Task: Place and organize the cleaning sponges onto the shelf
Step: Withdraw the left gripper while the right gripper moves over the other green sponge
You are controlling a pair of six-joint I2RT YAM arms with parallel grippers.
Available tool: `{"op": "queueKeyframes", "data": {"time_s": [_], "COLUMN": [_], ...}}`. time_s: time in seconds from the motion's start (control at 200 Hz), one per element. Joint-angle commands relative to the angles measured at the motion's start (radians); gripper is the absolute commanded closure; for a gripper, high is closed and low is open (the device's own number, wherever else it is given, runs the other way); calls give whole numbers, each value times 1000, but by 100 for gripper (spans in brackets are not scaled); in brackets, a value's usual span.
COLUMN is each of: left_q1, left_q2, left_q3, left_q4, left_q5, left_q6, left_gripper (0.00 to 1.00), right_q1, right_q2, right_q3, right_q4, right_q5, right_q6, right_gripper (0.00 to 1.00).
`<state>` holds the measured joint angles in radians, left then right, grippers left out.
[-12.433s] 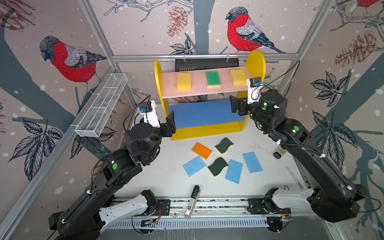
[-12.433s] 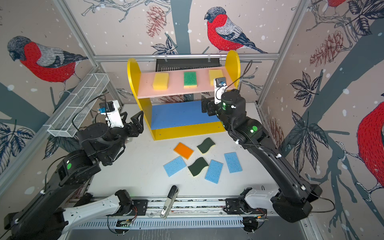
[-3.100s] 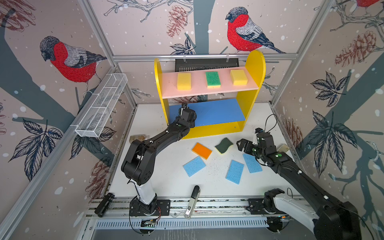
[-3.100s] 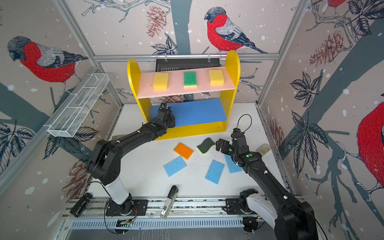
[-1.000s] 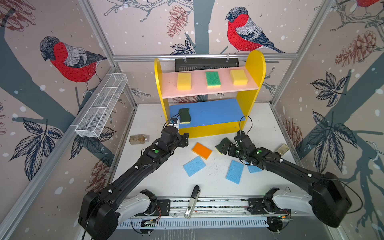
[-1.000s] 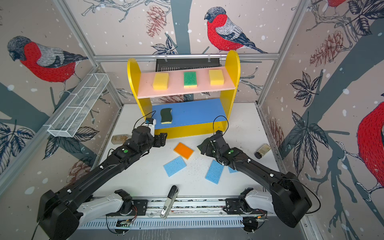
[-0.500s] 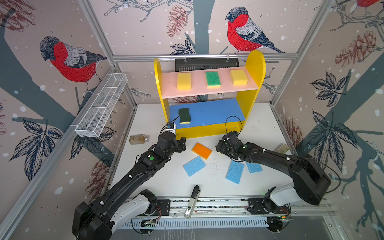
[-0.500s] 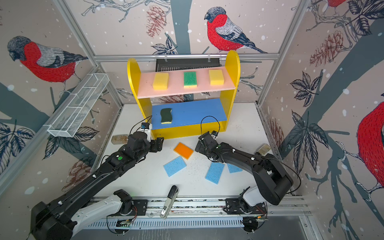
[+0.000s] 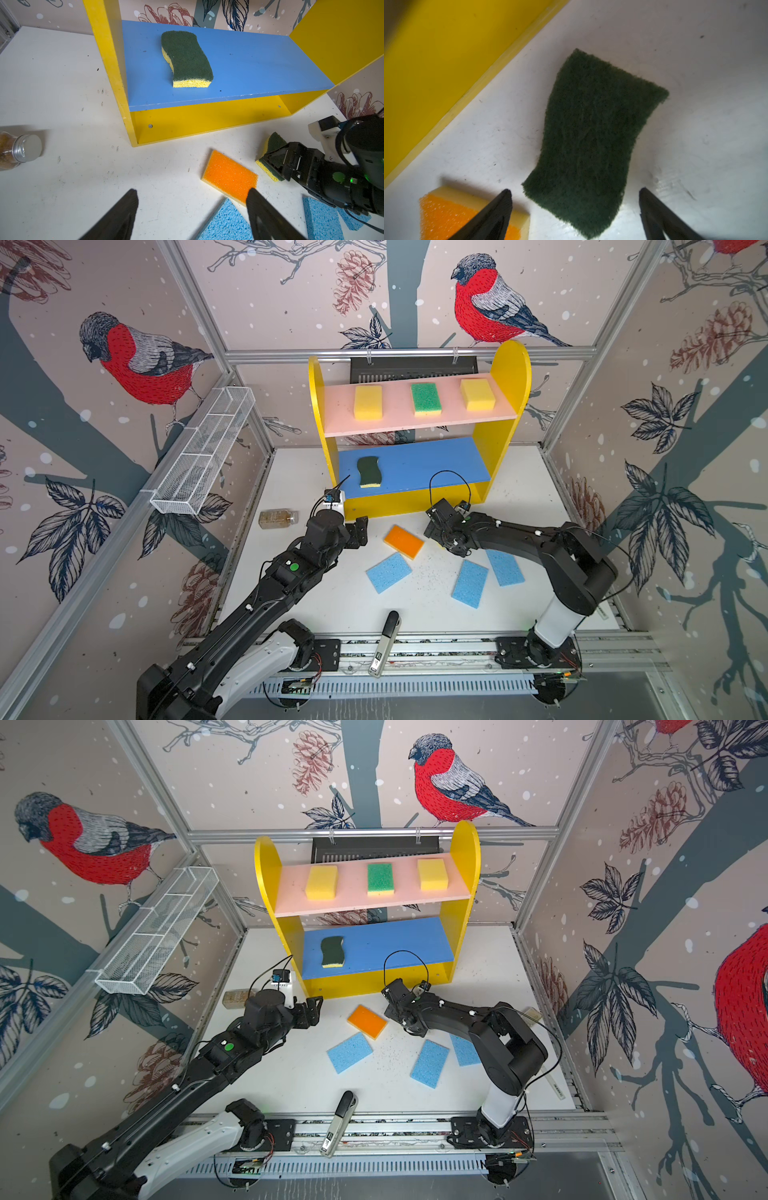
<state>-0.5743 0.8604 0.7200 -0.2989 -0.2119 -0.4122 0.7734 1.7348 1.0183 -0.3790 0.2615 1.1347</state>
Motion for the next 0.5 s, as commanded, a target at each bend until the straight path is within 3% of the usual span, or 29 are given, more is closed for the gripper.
{"op": "queueKeyframes", "data": {"time_s": [0.0, 0.495], "left_q1": [-1, 3], "left_q2": [-14, -27], "left_q3": [-7, -18], "left_q4": [10, 19], "left_q5": [-12, -25], "left_q6": [-8, -14], "left_gripper": [18, 17], "right_q1": [1, -4], "right_q2": [23, 55], "right_q3": [22, 27], "right_q4": [-50, -96], "right_q5": [25, 38], "right_q6": [42, 46], "right_gripper": [5, 10]}}
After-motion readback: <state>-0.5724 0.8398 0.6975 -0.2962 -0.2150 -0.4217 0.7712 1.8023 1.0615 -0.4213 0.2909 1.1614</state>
